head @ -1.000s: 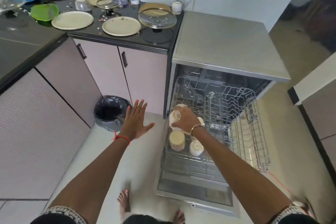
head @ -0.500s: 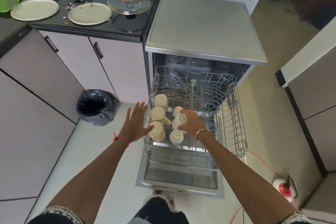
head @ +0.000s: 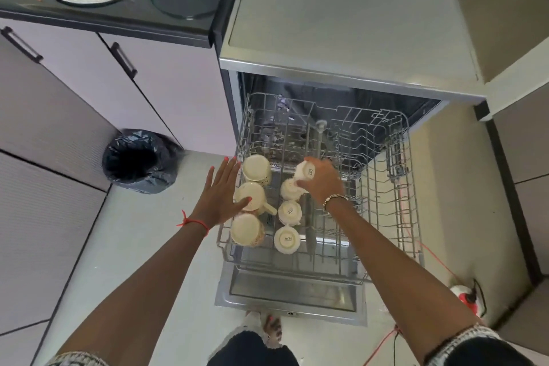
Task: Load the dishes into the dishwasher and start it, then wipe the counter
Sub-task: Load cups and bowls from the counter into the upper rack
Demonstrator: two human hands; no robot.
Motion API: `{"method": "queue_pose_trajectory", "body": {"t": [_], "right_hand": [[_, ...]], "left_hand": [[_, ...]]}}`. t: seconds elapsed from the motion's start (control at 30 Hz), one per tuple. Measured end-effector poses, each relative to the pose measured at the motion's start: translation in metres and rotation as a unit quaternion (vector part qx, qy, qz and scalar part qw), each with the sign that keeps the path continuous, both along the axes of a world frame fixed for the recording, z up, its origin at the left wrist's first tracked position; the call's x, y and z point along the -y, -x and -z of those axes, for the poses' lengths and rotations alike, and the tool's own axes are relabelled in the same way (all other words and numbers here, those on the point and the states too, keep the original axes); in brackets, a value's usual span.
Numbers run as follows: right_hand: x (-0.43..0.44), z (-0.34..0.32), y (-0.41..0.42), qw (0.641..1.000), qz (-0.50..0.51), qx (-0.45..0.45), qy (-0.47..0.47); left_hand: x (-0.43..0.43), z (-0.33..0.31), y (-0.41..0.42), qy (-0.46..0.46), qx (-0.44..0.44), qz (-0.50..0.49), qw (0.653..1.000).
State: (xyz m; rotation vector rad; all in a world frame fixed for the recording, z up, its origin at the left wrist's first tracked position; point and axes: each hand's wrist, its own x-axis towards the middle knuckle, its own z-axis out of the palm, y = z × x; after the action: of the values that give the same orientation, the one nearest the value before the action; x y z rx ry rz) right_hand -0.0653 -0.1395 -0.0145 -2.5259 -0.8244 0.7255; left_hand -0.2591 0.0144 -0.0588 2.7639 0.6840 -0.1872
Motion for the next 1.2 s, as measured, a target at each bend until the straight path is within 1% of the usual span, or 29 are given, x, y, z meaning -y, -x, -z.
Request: {"method": "queue_pose_trajectory", "body": {"t": [0.1, 0.23, 0.4, 0.57, 0.73, 0.97, 1.07, 1.2], "right_hand": [[-0.023, 0.025, -0.017, 0.999, 0.039, -0.018, -0.010], [-0.044, 0.063, -0.032, 0.997, 0.077, -0.018, -0.016], [-0.061, 0.101, -0.040, 0.997, 0.073, -0.024, 0.021], [-0.070, 0.127, -0.042, 0.996, 0.075, -0.032, 0.024], [-0.076, 0.141, -0.045, 0.996, 0.072, -0.018, 0.056], [-0.079, 0.150, -0.043, 0.989, 0.043, 0.043, 0.136], [-0.080, 0.153, -0.043, 0.988, 0.046, 0.041, 0.143], [-0.080, 0.154, -0.042, 0.988, 0.043, 0.017, 0.151]], "left_hand": [[-0.018, 0.020, -0.017, 0.006, 0.009, -0.006, 1.000], [-0.036, 0.045, -0.036, 0.020, 0.028, -0.020, 0.999], [-0.048, 0.069, -0.045, 0.033, 0.015, -0.029, 0.999], [-0.050, 0.080, -0.041, 0.038, 0.022, -0.023, 0.999], [-0.049, 0.084, -0.041, 0.051, 0.031, -0.024, 0.998], [-0.048, 0.088, -0.041, 0.065, 0.037, -0.030, 0.997], [-0.048, 0.089, -0.041, 0.068, 0.042, -0.033, 0.996], [-0.047, 0.090, -0.041, 0.067, 0.042, -0.035, 0.996]]}}
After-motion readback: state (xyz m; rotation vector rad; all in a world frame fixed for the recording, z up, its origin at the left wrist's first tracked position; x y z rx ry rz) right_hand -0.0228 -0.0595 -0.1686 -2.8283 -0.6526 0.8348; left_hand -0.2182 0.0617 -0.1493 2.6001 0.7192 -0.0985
